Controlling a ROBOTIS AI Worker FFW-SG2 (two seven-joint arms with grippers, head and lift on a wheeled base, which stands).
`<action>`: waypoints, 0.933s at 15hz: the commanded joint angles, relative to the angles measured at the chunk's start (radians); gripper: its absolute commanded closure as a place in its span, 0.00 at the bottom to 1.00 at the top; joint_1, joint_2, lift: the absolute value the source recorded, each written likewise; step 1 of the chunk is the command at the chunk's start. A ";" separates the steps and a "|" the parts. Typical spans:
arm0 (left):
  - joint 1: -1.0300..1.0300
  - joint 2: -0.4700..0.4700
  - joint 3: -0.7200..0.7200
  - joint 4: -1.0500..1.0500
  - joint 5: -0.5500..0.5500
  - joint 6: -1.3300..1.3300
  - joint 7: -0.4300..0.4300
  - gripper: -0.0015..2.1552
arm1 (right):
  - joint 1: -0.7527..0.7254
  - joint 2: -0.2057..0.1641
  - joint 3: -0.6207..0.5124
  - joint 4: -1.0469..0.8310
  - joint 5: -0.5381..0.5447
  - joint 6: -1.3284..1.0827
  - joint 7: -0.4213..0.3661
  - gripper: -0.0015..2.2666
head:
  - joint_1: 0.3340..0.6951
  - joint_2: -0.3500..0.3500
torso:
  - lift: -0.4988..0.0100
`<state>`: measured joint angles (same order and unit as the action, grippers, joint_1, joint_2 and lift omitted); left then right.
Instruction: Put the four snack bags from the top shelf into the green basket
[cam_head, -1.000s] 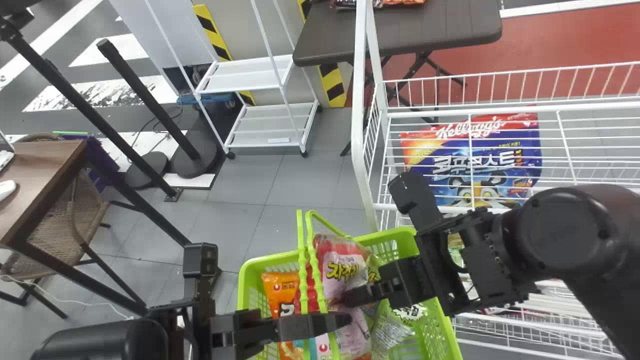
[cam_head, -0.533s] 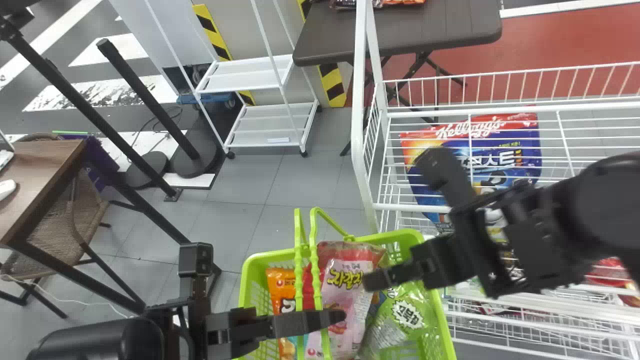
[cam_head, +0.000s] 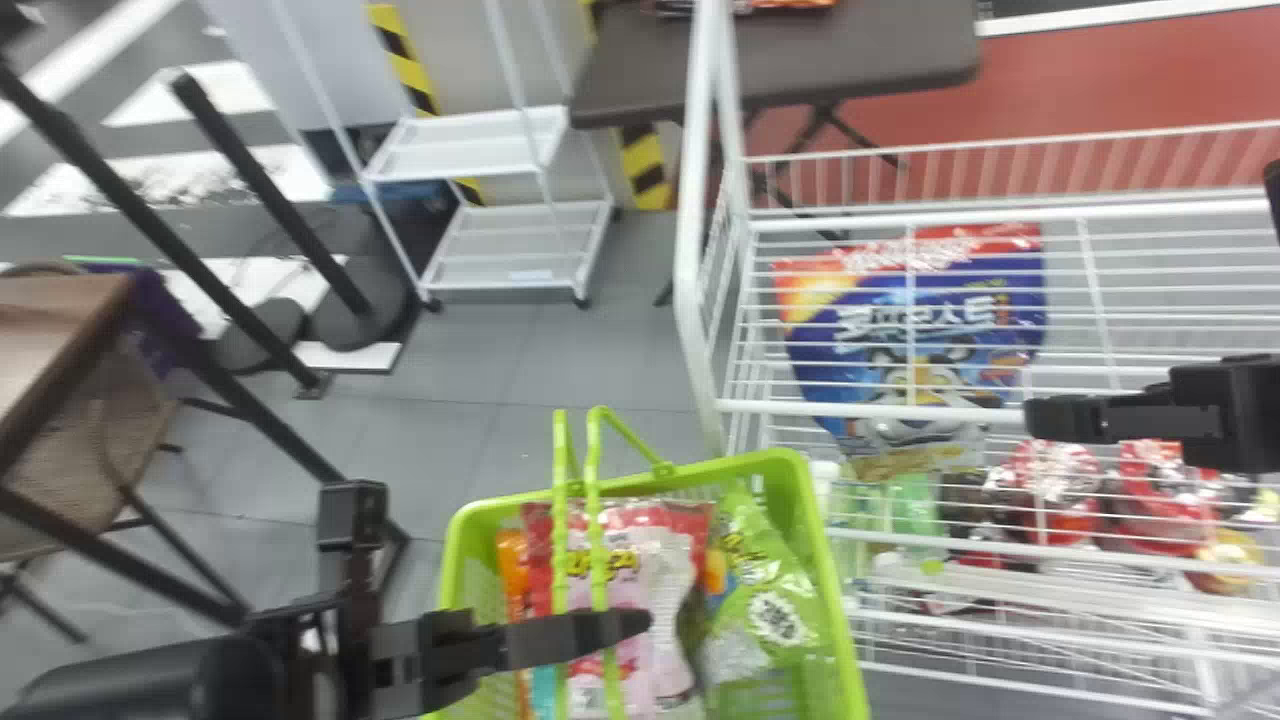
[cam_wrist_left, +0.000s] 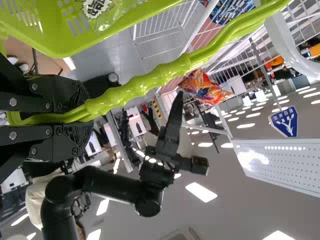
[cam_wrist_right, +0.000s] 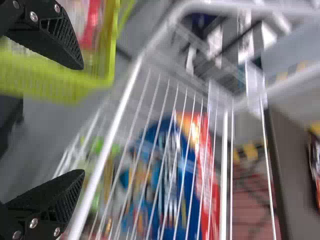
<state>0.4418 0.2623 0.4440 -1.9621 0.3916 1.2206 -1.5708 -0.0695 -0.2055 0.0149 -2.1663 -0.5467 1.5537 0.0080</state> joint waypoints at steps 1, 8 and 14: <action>0.000 0.000 -0.002 0.000 -0.002 0.000 -0.010 1.00 | 0.007 -0.025 -0.030 0.102 0.163 -0.229 -0.002 0.02 | 1.00 0.72 | 0.98; 0.011 0.000 0.009 0.005 0.003 -0.003 -0.010 1.00 | -0.161 -0.025 -0.098 0.467 0.330 -0.625 -0.011 0.03 | 1.00 0.34 | 0.98; 0.005 0.000 0.015 0.022 0.006 -0.009 -0.010 1.00 | -0.170 -0.034 -0.148 0.517 0.340 -0.606 -0.036 0.03 | 1.00 0.23 | 0.98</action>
<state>0.4487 0.2622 0.4597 -1.9444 0.3973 1.2112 -1.5708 -0.2489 -0.2396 -0.1250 -1.6421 -0.1995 0.9371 -0.0281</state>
